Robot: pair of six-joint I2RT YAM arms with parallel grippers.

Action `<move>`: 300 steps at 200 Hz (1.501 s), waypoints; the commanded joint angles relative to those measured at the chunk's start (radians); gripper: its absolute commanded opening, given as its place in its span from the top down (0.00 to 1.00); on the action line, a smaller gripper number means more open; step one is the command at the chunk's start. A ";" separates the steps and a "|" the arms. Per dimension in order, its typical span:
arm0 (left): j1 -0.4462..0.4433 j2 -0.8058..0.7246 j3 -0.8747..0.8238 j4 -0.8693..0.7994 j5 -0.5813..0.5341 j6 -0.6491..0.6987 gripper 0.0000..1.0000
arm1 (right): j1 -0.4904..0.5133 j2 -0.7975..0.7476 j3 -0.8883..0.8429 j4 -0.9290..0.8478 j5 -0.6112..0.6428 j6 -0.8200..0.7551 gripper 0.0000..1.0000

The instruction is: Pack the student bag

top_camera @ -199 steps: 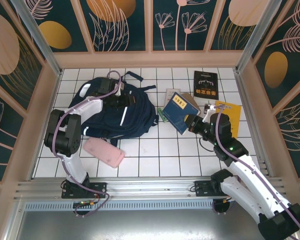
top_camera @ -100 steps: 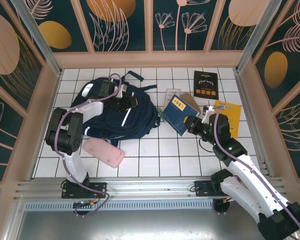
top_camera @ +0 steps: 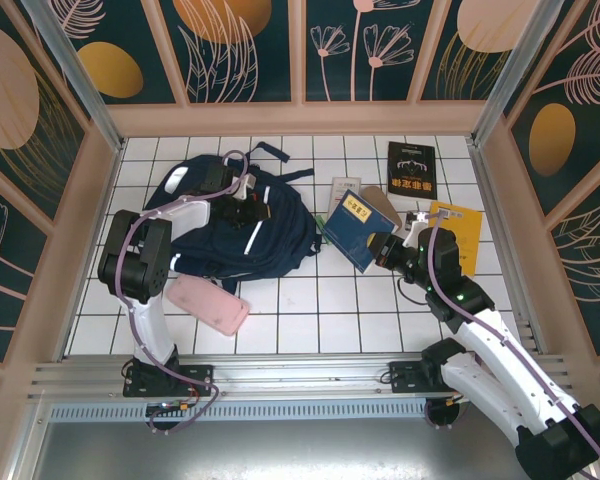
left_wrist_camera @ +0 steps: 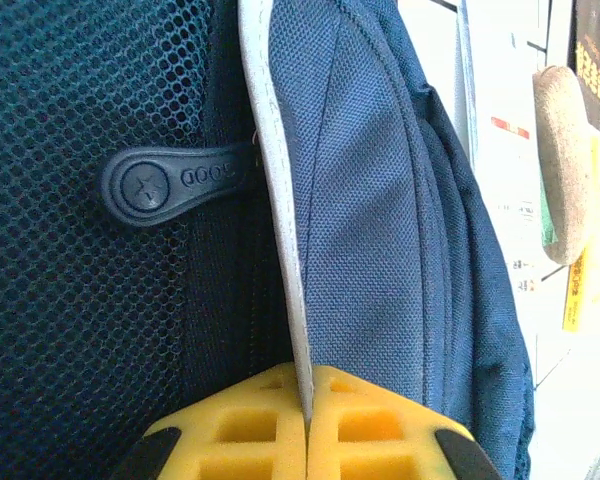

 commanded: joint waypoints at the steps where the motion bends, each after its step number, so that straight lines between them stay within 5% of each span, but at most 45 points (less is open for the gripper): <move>1: -0.003 -0.056 0.065 -0.080 0.058 0.032 1.00 | -0.007 -0.014 0.012 0.053 -0.014 0.011 1.00; 103: 0.000 -0.356 0.374 -0.386 0.038 0.083 1.00 | -0.007 0.229 0.066 0.264 -0.289 0.118 1.00; 159: 0.041 -0.390 0.436 -0.387 0.118 0.076 1.00 | -0.005 0.295 0.083 0.240 -0.268 0.121 1.00; 218: 0.050 -0.385 0.432 -0.370 0.201 0.090 1.00 | 0.000 0.345 0.127 0.440 -0.438 0.328 1.00; 253: 0.051 -0.397 0.419 -0.356 0.225 0.092 1.00 | 0.028 0.488 0.195 0.581 -0.472 0.485 1.00; 300: 0.051 -0.407 0.407 -0.328 0.240 0.074 1.00 | 0.139 0.770 0.392 0.551 -0.401 0.532 1.00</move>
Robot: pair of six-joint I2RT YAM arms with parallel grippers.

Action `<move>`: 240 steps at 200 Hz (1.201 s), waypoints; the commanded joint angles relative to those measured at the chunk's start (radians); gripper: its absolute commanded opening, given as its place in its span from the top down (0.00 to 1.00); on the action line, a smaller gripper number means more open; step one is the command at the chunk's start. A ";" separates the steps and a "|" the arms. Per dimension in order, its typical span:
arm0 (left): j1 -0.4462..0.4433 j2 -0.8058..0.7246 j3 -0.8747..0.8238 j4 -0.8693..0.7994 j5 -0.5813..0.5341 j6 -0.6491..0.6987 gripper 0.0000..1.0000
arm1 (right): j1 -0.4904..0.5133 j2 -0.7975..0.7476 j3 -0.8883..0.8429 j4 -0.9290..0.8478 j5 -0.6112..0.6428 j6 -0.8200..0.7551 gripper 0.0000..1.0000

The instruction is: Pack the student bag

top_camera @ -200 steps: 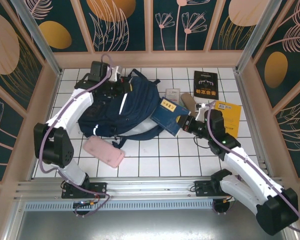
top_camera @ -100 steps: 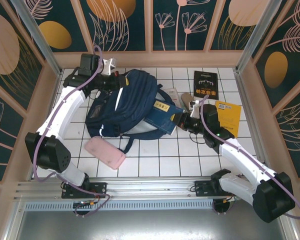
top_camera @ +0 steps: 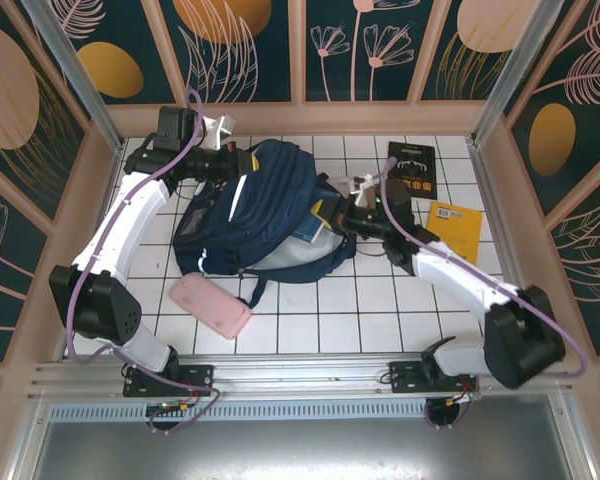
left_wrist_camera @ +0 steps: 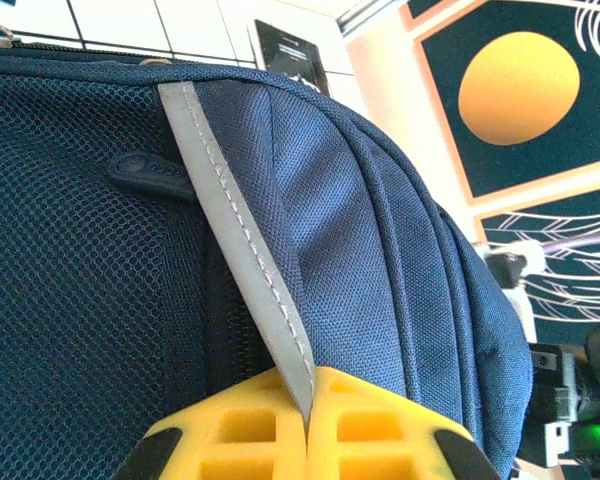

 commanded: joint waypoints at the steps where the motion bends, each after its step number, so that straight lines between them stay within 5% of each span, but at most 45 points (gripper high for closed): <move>1: 0.003 -0.078 0.022 0.146 0.083 0.002 1.00 | 0.062 0.120 0.114 0.069 0.020 0.064 1.00; 77: 0.003 -0.094 -0.002 0.188 0.097 -0.043 1.00 | 0.191 0.526 0.391 0.033 0.292 0.107 1.00; 115: 0.007 -0.102 -0.007 0.190 0.090 -0.050 1.00 | 0.212 0.647 0.533 -0.049 0.294 0.060 0.48; 164: 0.025 -0.108 -0.022 0.200 0.074 -0.071 1.00 | 0.215 0.507 0.458 -0.099 0.376 -0.064 0.21; 240: 0.031 -0.109 -0.131 0.252 -0.043 -0.090 1.00 | 0.207 0.067 0.158 -0.146 0.447 -0.343 0.20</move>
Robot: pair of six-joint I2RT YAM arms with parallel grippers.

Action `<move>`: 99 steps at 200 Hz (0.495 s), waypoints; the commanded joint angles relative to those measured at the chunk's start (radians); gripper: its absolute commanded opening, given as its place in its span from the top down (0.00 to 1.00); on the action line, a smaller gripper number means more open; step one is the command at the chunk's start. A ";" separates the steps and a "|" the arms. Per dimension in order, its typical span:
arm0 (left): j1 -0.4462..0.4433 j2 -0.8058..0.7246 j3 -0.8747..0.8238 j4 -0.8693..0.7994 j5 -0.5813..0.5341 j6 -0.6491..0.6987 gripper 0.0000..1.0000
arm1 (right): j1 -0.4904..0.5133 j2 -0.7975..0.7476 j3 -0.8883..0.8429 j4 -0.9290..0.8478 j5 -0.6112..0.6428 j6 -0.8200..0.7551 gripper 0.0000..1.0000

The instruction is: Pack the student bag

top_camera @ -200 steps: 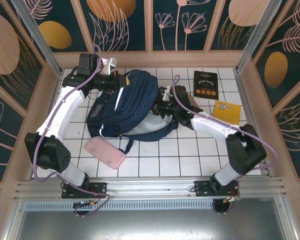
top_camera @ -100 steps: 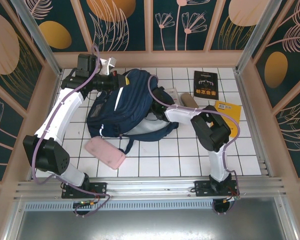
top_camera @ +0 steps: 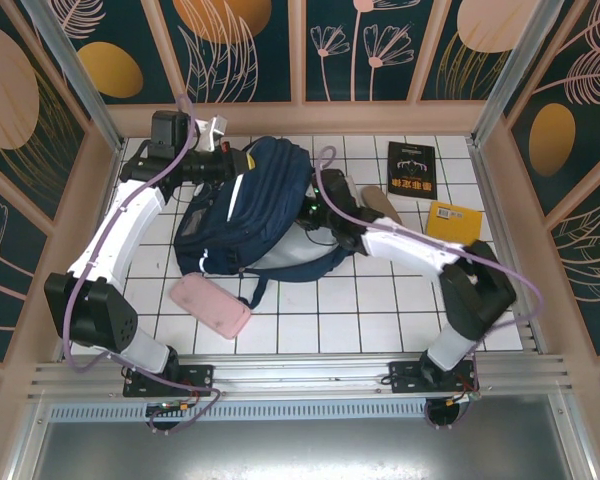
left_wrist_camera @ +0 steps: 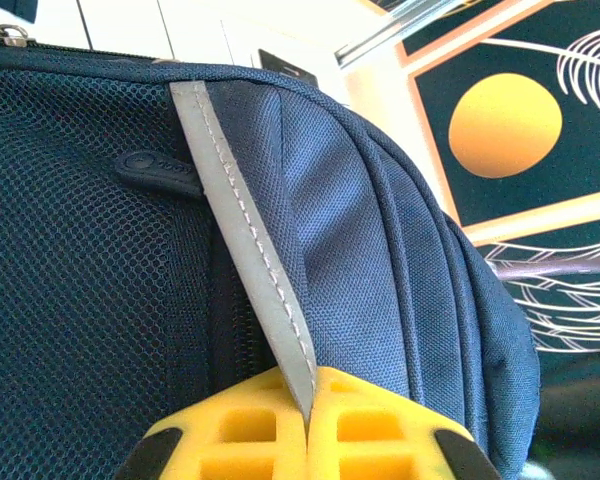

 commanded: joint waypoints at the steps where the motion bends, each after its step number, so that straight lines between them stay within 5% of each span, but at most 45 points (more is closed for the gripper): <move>1: 0.005 -0.053 -0.030 0.134 -0.038 -0.005 1.00 | -0.003 -0.159 -0.093 -0.032 0.072 -0.141 0.20; 29: 0.005 -0.046 -0.096 0.142 -0.197 0.007 1.00 | -0.094 -0.374 -0.208 -0.215 0.268 -0.157 0.24; 55: -0.008 -0.033 -0.150 0.172 -0.330 0.010 1.00 | -0.316 -0.517 -0.294 -0.375 0.401 -0.170 0.22; 73: -0.030 -0.002 -0.156 0.167 -0.368 0.032 1.00 | -0.435 -0.539 -0.318 -0.377 0.350 -0.229 0.21; 99: -0.045 0.025 -0.189 0.198 -0.400 0.037 1.00 | -0.519 -0.481 -0.273 -0.449 0.460 -0.263 0.16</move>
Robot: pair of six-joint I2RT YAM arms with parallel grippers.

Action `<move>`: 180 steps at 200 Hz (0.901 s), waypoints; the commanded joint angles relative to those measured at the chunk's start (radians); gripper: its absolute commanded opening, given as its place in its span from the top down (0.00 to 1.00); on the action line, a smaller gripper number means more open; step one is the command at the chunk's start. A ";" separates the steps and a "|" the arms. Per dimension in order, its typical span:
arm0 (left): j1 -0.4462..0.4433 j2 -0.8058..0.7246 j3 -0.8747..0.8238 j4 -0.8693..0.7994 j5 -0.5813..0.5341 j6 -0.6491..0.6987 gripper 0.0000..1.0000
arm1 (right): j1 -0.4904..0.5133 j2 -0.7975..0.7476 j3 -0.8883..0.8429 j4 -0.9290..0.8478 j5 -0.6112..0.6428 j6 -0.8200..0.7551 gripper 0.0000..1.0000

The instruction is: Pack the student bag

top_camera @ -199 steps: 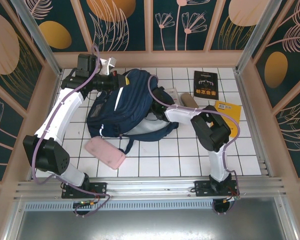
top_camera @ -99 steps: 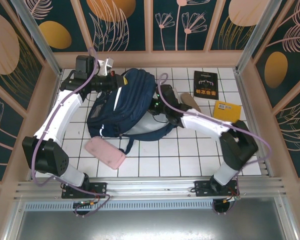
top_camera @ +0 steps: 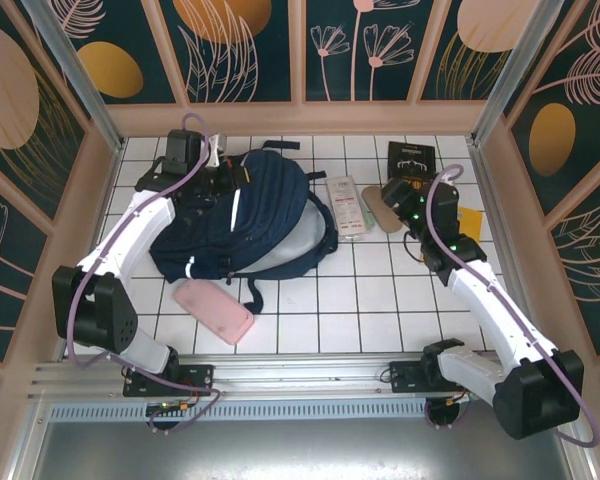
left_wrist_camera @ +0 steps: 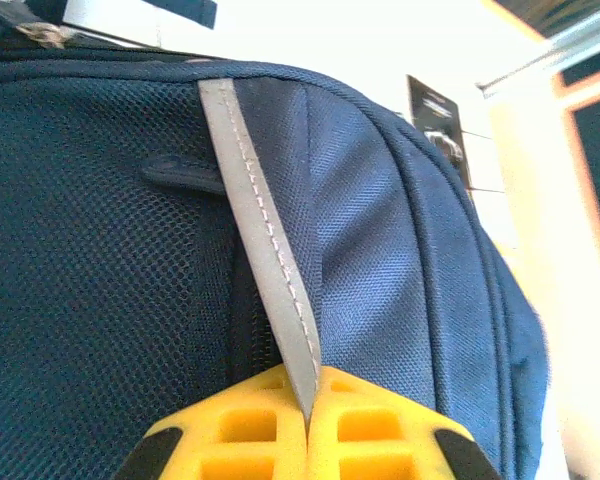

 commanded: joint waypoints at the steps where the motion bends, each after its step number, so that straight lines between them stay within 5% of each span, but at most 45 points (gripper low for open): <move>1: -0.011 0.015 -0.026 0.090 -0.096 0.028 1.00 | -0.060 0.059 0.015 -0.125 0.122 -0.069 0.16; 43: -0.048 0.063 -0.075 0.152 -0.072 0.006 1.00 | -0.279 0.243 0.056 -0.116 0.260 -0.101 0.10; 76: -0.070 0.087 -0.128 0.229 -0.002 -0.043 1.00 | -0.454 0.427 0.145 -0.109 0.229 -0.169 0.07; 120: -0.070 0.066 -0.160 0.269 0.034 -0.070 1.00 | -0.611 0.653 0.237 -0.086 -0.043 -0.263 0.06; 180: -0.071 0.085 -0.173 0.291 0.059 -0.091 0.96 | -0.629 0.761 0.258 -0.005 -0.364 -0.320 0.13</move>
